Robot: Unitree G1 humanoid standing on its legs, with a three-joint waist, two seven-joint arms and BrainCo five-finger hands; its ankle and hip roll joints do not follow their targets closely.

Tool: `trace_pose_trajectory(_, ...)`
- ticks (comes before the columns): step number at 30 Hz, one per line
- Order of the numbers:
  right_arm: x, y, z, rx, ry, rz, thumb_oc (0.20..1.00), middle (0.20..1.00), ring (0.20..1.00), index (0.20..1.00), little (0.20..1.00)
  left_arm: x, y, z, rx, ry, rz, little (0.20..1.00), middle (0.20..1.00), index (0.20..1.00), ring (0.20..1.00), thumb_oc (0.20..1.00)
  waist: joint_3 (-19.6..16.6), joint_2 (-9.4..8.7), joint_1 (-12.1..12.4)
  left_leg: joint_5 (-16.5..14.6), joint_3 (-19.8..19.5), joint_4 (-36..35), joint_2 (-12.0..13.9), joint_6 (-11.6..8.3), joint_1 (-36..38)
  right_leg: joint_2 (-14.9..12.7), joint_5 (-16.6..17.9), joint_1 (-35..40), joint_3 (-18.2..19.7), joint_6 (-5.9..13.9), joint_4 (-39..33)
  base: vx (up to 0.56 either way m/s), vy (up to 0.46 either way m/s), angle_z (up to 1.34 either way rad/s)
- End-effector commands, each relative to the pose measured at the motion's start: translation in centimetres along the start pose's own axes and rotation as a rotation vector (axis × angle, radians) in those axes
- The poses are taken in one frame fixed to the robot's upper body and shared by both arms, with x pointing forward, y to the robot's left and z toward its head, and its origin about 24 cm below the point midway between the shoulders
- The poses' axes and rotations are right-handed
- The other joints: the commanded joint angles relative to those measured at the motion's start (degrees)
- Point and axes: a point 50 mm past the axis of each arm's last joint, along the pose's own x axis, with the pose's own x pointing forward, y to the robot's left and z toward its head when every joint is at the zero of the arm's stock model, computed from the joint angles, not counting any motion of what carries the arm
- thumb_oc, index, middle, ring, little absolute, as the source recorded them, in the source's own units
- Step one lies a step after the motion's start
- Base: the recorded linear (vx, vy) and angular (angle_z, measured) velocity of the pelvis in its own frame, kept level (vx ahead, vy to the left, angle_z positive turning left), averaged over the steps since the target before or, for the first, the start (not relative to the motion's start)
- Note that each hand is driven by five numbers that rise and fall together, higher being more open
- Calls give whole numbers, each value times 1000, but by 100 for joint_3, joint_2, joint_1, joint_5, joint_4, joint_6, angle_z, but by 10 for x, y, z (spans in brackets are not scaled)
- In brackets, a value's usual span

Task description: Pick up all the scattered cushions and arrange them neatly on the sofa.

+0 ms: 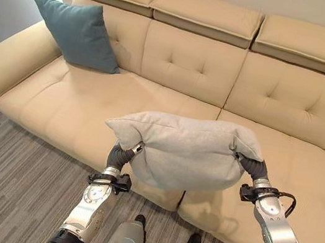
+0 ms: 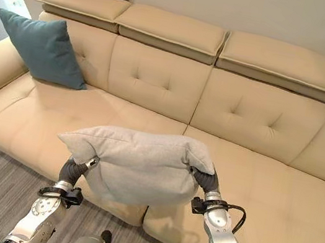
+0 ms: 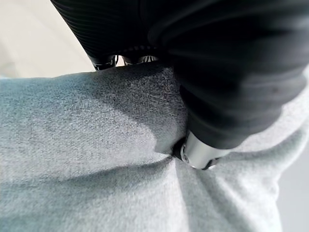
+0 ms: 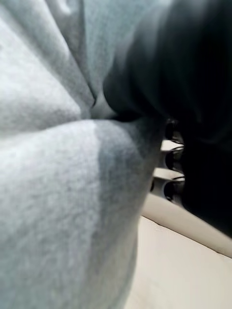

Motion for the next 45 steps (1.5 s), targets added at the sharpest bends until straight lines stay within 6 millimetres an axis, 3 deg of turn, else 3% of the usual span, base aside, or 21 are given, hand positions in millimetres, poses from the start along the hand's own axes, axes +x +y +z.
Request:
trace_pose_trajectory(1, 11, -4, 44, 58, -230, -14, 200, 200, 200, 200, 200, 14, -9, 49, 8, -240, -79, 200, 200, 200, 200, 200, -181, -107, 53, -487, -11, -10, 64, 3, 11, -16, -111, 422, 268, 638, 31, 176, 184, -4)
trace_pose_trajectory(3, 11, -4, 45, 58, -235, -18, 200, 200, 200, 200, 200, 14, -8, 50, 9, -242, -75, 200, 200, 200, 200, 200, -254, -25, 76, -475, 37, -322, 134, -3, 167, -29, -135, 488, 289, 692, 35, 165, 239, -21)
trace_pose_trajectory(6, 10, -2, 45, 58, -231, -10, 200, 200, 200, 200, 200, 10, -7, 47, 13, -232, -78, 200, 200, 200, 200, 200, -337, 33, 87, -531, 7, -468, 22, 46, 442, -107, -126, 515, 384, 740, 119, 132, 203, -50)
trace_pose_trajectory(11, 16, 13, 52, 78, -257, 34, 200, 200, 200, 200, 200, 8, 0, 53, 37, -255, -70, 200, 200, 200, 200, 200, -371, 76, 217, -786, 319, -541, -178, 334, 804, -459, 18, 236, 633, 1032, 697, 74, 236, -38)
trace_pose_trajectory(16, 16, 20, 58, 102, -277, 63, 200, 200, 200, 200, 200, 8, 6, 57, 57, -268, -57, 200, 200, 200, 200, 200, -342, 157, 186, -870, 444, -687, -249, 541, 1038, -665, 308, -249, 850, 1171, 1554, 42, 127, -36)
trace_pose_trajectory(20, 17, 18, 58, 99, -278, 59, 200, 200, 200, 200, 200, 10, 4, 59, 41, -277, -68, 200, 200, 200, 200, 200, -287, 123, 118, -986, 380, -638, -295, 503, 1087, -602, 277, -346, 733, 1074, 712, 58, -53, -9)
trace_pose_trajectory(27, 12, 10, 53, 103, -262, 27, 200, 200, 200, 200, 200, 10, -5, 51, 14, -252, -84, 200, 200, 200, 200, 200, -399, 69, -30, -884, 243, -754, -176, 276, 1189, -358, 250, 118, 531, 955, 174, 111, -131, 24)
trace_pose_trajectory(30, 13, 8, 57, 98, -276, 25, 200, 200, 200, 200, 200, 17, -10, 58, 29, -273, -95, 200, 200, 200, 200, 200, -471, 93, -93, -774, 248, -1022, -65, 175, 1354, -251, 200, 324, 429, 912, -49, 181, -130, 15)
trace_pose_trajectory(35, 25, 10, 81, 99, -357, 32, 200, 200, 200, 200, 200, 35, -23, 83, 42, -366, -102, 200, 200, 200, 200, 200, -488, 130, -176, -661, 255, -1272, 6, 95, 1454, -156, 149, 404, 394, 861, -174, 87, -51, 10)
trace_pose_trajectory(38, 38, 18, 109, 127, -443, 43, 200, 200, 200, 200, 200, 52, -34, 112, 34, -462, -92, 200, 200, 200, 200, 200, -449, 177, -241, -622, 247, -1341, 26, 72, 1369, -106, 181, 328, 415, 842, -304, 1, -6, 1)
trace_pose_trajectory(40, 48, 26, 136, 157, -528, 42, 200, 200, 200, 200, 200, 62, -45, 135, 27, -535, -95, 200, 200, 200, 200, 200, -357, 227, -290, -568, 255, -1352, 27, 70, 1186, -89, 251, 129, 479, 845, -354, -98, 36, -1)
trace_pose_trajectory(41, 56, 33, 161, 175, -599, 34, 200, 200, 200, 200, 200, 74, -56, 161, 52, -610, -102, 200, 200, 200, 200, 200, -267, 264, -316, -505, 248, -1361, 40, 69, 943, -72, 334, -126, 540, 856, -398, -97, 35, -1)
trace_pose_trajectory(42, 56, 33, 162, 175, -601, 33, 200, 200, 200, 200, 200, 74, -56, 161, 52, -612, -102, 200, 200, 200, 200, 200, -266, 263, -315, -503, 248, -1358, 40, 69, 931, -72, 336, -138, 540, 856, -396, -165, 41, -2)
trace_pose_trajectory(43, 62, 34, 185, 180, -667, 10, 200, 200, 200, 200, 200, 81, -63, 184, 66, -676, -94, 200, 200, 200, 200, 200, -175, 266, -335, -457, 236, -1351, 48, 73, 676, -69, 397, -413, 606, 873, -398, -94, 16, -1)
trace_pose_trajectory(44, 62, 34, 185, 180, -667, 10, 200, 200, 200, 200, 200, 81, -63, 184, 66, -676, -94, 200, 200, 200, 200, 200, -177, 266, -334, -456, 236, -1350, 48, 73, 671, -69, 397, -418, 606, 873, -397, -210, 30, -7)
trace_pose_trajectory(45, 67, 31, 210, 163, -740, -18, 200, 200, 200, 200, 200, 87, -70, 211, 98, -750, -97, 200, 200, 200, 200, 200, -67, 254, -346, -383, 210, -1314, 32, 65, 336, -73, 473, -761, 678, 884, -355, -163, 31, -9)
